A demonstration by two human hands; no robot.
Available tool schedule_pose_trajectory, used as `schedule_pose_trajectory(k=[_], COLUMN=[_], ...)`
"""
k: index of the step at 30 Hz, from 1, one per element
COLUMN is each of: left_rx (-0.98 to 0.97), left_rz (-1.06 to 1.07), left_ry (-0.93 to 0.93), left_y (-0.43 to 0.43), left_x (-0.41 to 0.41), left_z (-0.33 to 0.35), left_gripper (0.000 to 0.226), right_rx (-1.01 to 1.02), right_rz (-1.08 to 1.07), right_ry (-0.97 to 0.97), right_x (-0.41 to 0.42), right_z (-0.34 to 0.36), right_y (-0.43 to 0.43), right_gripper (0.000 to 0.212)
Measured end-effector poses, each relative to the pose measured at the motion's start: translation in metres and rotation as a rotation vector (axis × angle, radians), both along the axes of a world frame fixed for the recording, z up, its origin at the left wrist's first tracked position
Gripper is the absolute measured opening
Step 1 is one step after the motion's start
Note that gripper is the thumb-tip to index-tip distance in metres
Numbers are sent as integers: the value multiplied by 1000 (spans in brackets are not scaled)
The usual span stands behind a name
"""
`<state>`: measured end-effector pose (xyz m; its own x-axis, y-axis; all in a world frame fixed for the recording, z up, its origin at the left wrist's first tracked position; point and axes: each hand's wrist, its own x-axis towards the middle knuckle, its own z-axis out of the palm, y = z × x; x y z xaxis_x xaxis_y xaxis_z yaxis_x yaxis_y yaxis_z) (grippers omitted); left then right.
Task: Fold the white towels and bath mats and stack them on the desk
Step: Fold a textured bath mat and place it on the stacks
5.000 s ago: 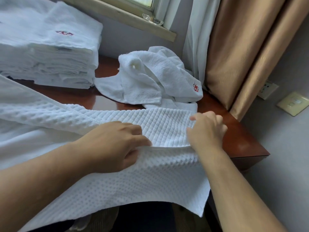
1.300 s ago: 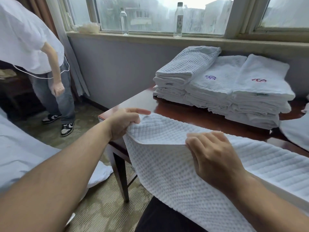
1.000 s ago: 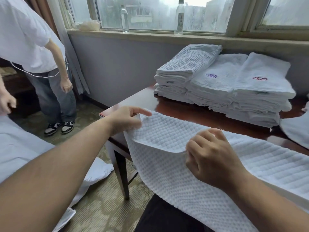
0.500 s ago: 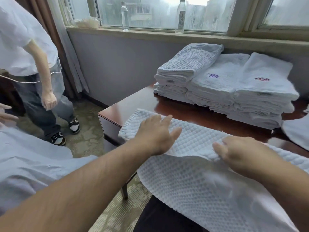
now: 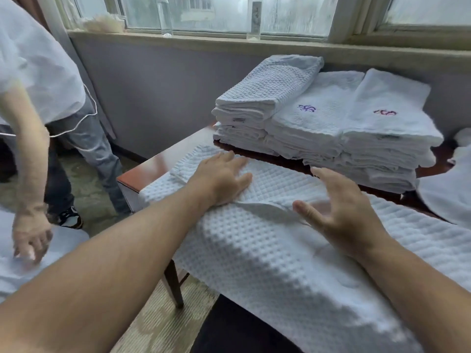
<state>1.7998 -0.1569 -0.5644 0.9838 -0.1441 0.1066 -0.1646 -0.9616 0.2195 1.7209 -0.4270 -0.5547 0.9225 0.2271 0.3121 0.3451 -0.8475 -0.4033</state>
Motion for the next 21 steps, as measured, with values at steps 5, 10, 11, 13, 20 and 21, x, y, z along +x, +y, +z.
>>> schedule_pose_trajectory(k=[5, 10, 11, 13, 20, 21], left_rx=[-94, -138, -121, -190, -163, -142], left_rz=[-46, -398, -428, -395, -467, -468], left_ry=[-277, -115, -110, -140, -374, -355], left_y=[-11, -32, -35, -40, -42, -43], left_x=[-5, -49, -53, -56, -63, -64], left_z=[11, 5, 3, 3, 3, 5], left_gripper=[33, 56, 56, 43, 16, 14], right_rx=[55, -108, -126, -184, -172, -170], right_rz=[121, 103, 103, 113, 228, 244], right_ry=[-305, -117, -136, -222, -397, -388], right_x=[-8, -23, -25, -28, -30, -31], right_z=[3, -1, -2, -3, -8, -8], right_y=[-5, -44, -46, -43, -47, -47], right_gripper=[33, 31, 27, 16, 16, 17])
